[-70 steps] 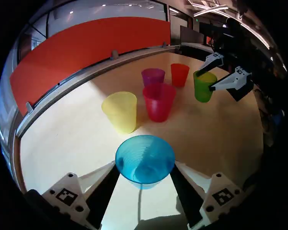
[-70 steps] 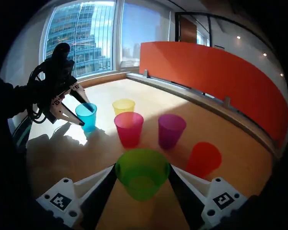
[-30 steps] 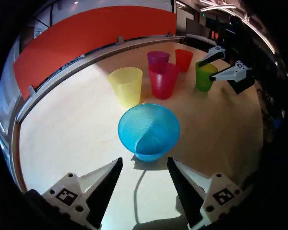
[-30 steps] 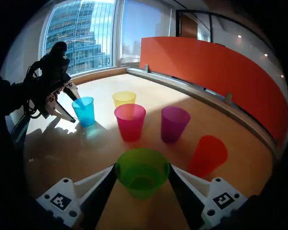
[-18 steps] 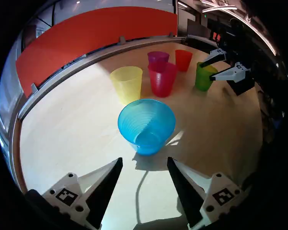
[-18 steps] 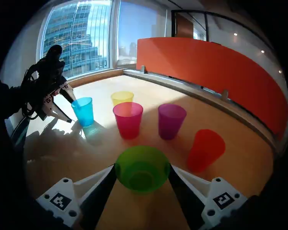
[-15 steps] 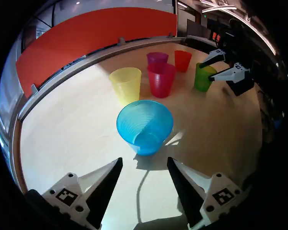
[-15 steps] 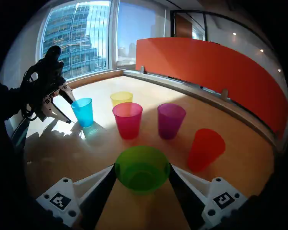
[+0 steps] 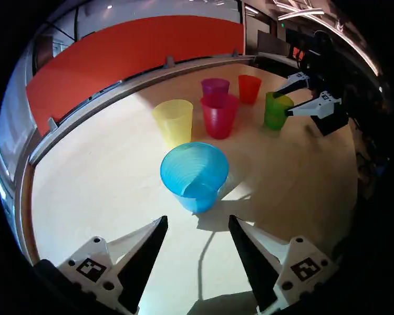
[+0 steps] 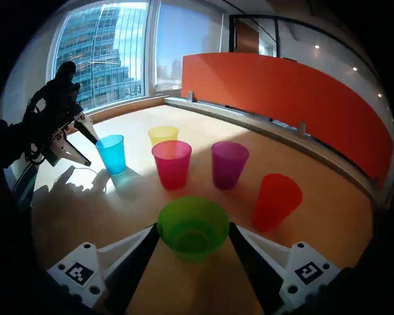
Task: Pour water
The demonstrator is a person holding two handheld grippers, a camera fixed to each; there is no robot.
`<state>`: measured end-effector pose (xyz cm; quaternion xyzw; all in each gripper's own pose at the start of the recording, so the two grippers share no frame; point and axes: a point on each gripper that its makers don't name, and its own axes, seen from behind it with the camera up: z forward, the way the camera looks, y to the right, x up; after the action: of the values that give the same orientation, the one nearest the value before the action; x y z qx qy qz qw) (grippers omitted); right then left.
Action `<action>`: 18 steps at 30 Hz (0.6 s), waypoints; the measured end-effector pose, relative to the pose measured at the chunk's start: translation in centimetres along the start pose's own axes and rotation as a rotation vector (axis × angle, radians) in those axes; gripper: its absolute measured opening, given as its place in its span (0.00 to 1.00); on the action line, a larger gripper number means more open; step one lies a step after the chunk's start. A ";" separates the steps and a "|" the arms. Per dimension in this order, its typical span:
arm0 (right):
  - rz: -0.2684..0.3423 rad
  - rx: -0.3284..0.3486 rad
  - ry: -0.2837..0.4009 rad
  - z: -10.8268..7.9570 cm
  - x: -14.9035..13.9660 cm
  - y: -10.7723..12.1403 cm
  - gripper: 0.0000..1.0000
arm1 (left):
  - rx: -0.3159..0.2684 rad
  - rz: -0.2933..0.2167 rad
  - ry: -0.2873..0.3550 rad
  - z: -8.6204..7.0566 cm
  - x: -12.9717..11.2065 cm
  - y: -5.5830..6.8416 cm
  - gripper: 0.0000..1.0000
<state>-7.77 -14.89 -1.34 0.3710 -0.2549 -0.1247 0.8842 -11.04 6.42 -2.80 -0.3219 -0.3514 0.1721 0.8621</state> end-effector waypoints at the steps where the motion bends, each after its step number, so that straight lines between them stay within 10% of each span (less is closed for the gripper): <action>1: 0.000 -0.004 0.001 -0.2 -0.1 0.0 1.00 | 0.005 -0.003 0.003 -0.2 0.0 -0.1 0.85; 18: 0.028 -0.089 0.095 -6.1 0.7 -0.5 1.00 | 0.120 -0.087 0.125 -4.6 0.8 -1.0 0.85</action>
<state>-3.87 -11.95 -5.05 0.3334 -0.2120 -0.1057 0.9125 -7.08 4.08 -4.25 -0.2641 -0.2996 0.1350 0.9068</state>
